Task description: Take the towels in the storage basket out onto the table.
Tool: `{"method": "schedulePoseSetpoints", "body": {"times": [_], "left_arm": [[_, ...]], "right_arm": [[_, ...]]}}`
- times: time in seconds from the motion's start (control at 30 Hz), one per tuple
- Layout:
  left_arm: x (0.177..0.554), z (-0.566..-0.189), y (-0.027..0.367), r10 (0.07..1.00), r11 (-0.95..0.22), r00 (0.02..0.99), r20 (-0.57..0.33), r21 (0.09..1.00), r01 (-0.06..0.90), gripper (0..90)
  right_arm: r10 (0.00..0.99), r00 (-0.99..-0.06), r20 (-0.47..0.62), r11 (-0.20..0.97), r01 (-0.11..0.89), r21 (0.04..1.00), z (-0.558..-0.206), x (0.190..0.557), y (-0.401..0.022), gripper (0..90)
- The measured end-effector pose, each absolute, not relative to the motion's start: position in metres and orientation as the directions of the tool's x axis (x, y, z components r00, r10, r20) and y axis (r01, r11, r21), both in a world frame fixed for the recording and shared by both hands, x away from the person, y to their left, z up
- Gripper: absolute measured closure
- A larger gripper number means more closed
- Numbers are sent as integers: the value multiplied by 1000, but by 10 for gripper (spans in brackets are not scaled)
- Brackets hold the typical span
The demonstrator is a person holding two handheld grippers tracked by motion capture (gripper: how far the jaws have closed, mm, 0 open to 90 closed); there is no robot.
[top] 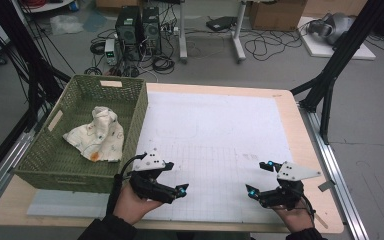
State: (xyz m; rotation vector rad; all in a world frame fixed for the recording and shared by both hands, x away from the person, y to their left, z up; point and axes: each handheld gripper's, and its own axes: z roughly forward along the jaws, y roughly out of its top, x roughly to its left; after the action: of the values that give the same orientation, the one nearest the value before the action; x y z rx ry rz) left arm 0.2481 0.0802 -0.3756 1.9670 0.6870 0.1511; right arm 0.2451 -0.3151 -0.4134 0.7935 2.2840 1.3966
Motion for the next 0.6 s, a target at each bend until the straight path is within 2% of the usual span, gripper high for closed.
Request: {"method": "schedulePoseSetpoints", "body": {"times": [0.17,0.6], "left_arm": [[251,-374,84,509,-321,831,-223,847,424,228],[265,-370,79,501,-320,828,-252,835,448,238]], "right_arm": [[621,-784,-1,357,282,891,-413,245,-315,98],[620,-784,-3,356,278,892,-413,246,-315,97]]}}
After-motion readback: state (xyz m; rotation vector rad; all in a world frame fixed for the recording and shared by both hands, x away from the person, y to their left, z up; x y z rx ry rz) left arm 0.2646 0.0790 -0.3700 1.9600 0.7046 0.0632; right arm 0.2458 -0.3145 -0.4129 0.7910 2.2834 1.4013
